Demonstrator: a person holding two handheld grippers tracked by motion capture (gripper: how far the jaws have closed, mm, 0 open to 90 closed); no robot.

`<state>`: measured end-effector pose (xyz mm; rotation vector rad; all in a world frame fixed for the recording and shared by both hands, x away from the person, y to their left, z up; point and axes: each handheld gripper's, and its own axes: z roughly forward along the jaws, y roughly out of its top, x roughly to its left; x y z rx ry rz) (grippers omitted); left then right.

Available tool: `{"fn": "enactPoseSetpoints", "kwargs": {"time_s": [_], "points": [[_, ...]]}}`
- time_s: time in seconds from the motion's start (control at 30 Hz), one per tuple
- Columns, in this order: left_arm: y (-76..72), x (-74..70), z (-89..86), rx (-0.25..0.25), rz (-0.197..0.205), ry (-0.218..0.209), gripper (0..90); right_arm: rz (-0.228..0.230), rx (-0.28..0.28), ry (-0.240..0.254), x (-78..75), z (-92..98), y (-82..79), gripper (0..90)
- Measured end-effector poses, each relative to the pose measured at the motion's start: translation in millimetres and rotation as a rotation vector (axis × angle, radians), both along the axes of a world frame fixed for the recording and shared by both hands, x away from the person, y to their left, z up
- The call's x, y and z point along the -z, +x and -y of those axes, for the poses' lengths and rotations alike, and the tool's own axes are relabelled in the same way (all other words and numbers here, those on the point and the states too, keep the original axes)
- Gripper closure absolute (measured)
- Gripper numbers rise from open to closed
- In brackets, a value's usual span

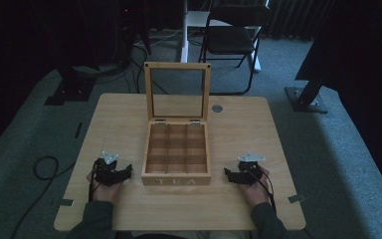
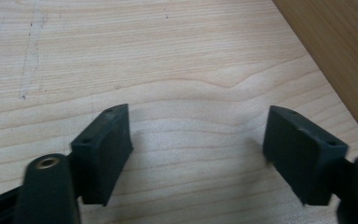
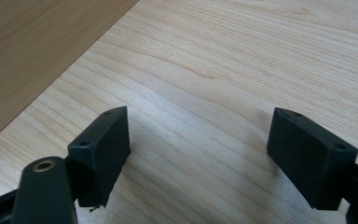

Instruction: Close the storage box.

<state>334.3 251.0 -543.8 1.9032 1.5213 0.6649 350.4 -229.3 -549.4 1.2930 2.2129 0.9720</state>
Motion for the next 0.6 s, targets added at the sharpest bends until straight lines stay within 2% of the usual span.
{"fn": "enactPoseSetpoints", "kwargs": {"time_s": [0.03,0.13,0.23,0.37,0.47,0.6], "points": [[0.2,-0.2,-0.7,0.003,0.002,0.000,31.4,0.000,-0.003,0.000,-0.1,0.1,-0.2,23.7],[0.1,-2.4,-1.9,0.005,-0.011,-0.001,37.2,-0.003,-0.016,-0.006,-4.3,0.5,-2.4,45.1],[0.6,-3.6,-3.7,0.000,-0.016,-0.020,40.2,-0.013,-0.030,-0.004,-8.2,-1.4,-4.0,48.2],[0.9,-6.9,-4.3,0.004,-0.009,-0.026,39.9,0.013,-0.053,0.003,-20.0,-6.9,-2.9,48.5],[2.6,-11.3,-4.5,0.025,0.002,-0.029,39.7,0.031,-0.068,0.011,-30.7,-10.9,3.0,49.4],[6.8,-18.7,-6.1,0.039,0.014,-0.054,40.2,0.047,-0.087,0.021,-45.6,-16.4,13.4,53.1]]}}
